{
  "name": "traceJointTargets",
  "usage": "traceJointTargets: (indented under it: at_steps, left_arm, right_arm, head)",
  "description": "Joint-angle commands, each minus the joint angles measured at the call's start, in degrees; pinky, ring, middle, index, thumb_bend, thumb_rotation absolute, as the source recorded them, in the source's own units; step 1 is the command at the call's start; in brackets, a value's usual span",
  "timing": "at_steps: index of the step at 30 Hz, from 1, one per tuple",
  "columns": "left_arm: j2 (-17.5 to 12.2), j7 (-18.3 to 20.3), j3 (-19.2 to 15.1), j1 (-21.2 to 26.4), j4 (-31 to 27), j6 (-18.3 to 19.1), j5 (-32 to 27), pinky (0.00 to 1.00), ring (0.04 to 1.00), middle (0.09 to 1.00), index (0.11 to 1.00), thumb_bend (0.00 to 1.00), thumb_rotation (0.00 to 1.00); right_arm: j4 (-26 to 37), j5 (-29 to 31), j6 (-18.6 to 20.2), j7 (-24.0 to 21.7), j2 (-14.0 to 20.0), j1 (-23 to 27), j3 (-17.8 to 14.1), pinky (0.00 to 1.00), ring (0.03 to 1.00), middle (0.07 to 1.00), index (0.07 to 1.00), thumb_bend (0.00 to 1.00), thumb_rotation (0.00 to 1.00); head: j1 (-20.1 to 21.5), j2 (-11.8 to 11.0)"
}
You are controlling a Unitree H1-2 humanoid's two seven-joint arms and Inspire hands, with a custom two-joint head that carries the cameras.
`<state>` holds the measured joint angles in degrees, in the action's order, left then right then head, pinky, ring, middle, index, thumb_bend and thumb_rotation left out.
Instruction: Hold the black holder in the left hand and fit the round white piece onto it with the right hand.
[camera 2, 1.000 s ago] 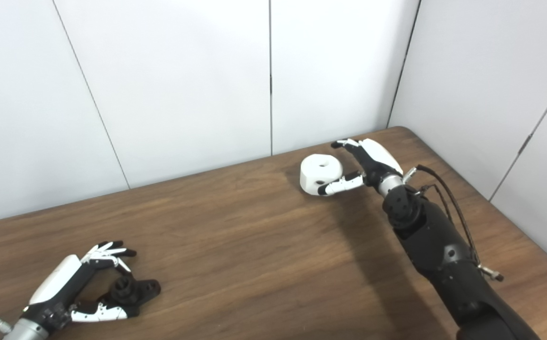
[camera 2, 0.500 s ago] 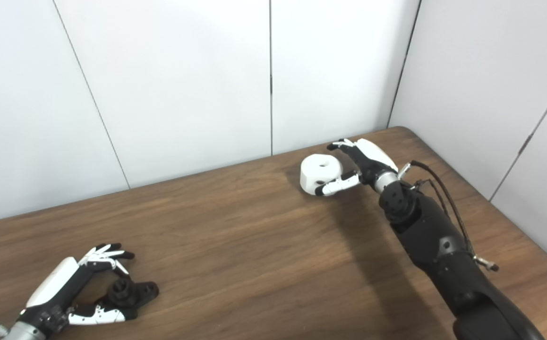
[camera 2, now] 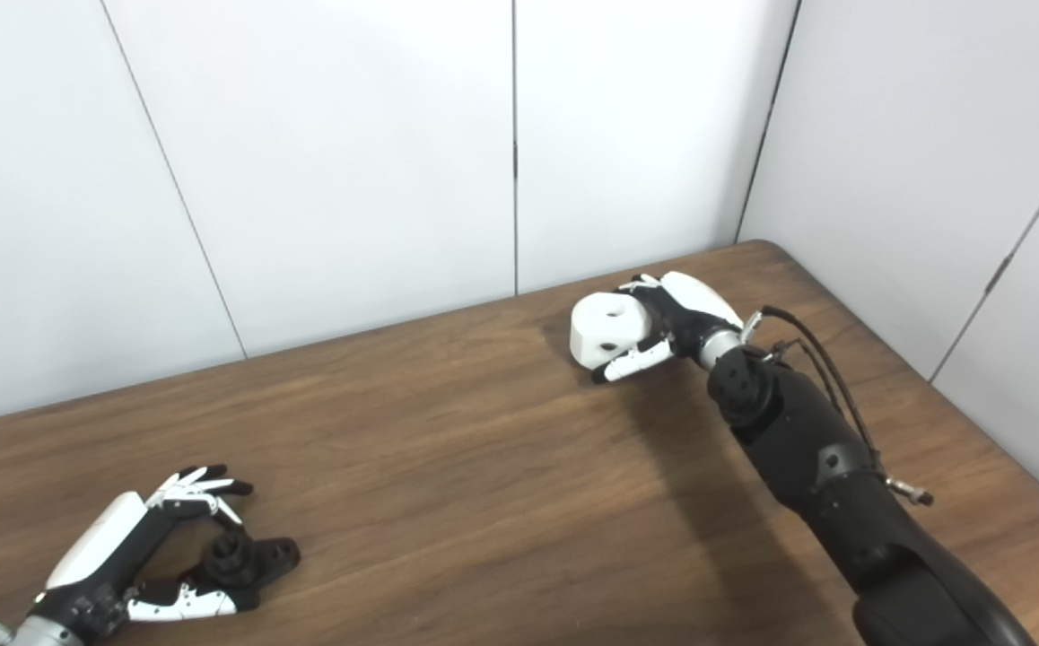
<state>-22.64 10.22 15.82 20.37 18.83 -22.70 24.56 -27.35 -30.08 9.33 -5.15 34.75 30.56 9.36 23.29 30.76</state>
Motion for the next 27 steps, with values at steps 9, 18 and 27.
traceJointTargets:
  at_steps: [9, 18, 27]
  left_arm:
    - [-2.0, 1.2, -1.4, -0.6, -2.7, 1.4, -0.1, 1.00, 0.955, 0.814, 0.483, 0.52, 0.04]
    - [-2.0, 0.7, -1.8, -0.7, -2.0, 0.2, 0.1, 1.00, 0.945, 0.810, 0.482, 0.52, 0.04]
    - [-1.5, 0.6, -1.8, -0.4, -0.5, 0.0, 0.1, 1.00, 0.951, 0.811, 0.483, 0.52, 0.04]
  right_arm:
    - [-3.8, -0.8, -7.5, 3.8, 0.7, 4.6, 0.8, 1.00, 1.000, 0.892, 0.534, 0.70, 0.29]
    - [-3.5, -0.2, -9.3, 4.3, -0.1, 4.6, 0.5, 1.00, 1.000, 0.895, 0.490, 0.52, 0.16]
    - [5.6, 2.2, -10.6, 0.7, -1.5, 2.8, 0.6, 1.00, 1.000, 0.889, 0.487, 0.52, 0.16]
  head:
    - [-0.7, 0.1]
    - [-0.8, 0.0]
    - [-1.2, 0.1]
